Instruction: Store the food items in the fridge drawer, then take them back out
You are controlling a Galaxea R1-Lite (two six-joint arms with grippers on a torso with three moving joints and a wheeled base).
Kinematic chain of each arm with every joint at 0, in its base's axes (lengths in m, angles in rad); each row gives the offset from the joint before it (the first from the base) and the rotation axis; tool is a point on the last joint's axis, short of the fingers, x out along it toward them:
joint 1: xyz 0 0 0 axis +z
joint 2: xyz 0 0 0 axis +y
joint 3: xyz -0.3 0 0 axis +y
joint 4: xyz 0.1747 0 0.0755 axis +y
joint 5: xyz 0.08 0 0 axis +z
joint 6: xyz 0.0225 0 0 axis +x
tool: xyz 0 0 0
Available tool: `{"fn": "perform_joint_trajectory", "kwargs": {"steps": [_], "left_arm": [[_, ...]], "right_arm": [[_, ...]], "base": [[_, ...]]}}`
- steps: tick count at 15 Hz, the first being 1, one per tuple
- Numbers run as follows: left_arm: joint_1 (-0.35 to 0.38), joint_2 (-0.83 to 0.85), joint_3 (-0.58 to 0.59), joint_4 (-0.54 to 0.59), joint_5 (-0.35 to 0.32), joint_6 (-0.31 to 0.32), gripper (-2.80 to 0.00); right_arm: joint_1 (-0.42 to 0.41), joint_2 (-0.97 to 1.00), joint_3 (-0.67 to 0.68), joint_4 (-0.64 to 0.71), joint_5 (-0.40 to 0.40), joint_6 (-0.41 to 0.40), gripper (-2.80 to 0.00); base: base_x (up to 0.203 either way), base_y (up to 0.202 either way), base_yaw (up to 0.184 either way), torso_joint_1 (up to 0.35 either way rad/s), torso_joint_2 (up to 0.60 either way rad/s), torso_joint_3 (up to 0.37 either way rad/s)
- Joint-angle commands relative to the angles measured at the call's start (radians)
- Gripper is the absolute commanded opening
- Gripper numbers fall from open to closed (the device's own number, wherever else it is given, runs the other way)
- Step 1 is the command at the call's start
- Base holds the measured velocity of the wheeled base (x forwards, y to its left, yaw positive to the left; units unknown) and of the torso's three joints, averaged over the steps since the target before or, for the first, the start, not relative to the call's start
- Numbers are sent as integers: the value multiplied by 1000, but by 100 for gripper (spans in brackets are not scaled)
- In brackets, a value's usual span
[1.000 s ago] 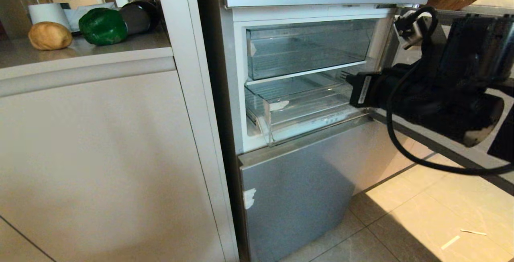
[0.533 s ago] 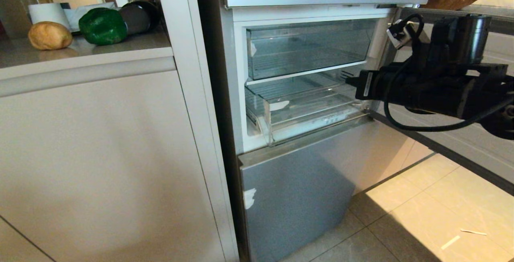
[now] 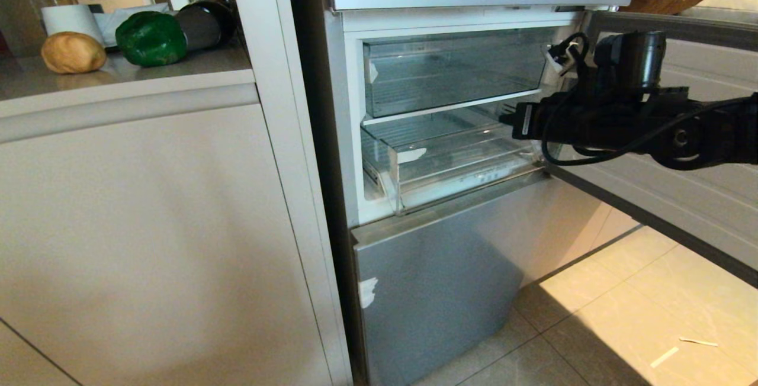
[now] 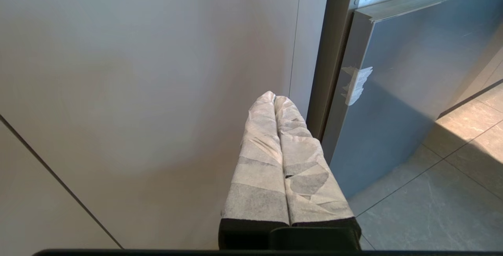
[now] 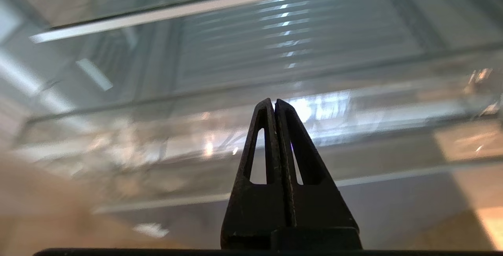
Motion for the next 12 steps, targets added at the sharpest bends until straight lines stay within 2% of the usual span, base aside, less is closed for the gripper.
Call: {"fn": "perform_joint_trajectory", "kwargs": {"steps": [1, 4, 8, 12], "left_arm": [[0, 0, 11, 0, 1, 0, -280], [0, 0, 11, 0, 1, 0, -280], [0, 0, 11, 0, 0, 0, -280], [0, 0, 11, 0, 0, 0, -280]], "right_arm": [[-4, 95, -74, 1, 0, -30, -280], [-10, 132, -163, 119, 2, -88, -280], [-10, 166, -300, 253, 7, -100, -280], [-10, 146, -326, 384, 13, -126, -280]], "base": [[0, 0, 0, 0, 0, 0], [0, 0, 0, 0, 0, 0], [0, 0, 0, 0, 0, 0], [0, 0, 0, 0, 0, 0]]}}
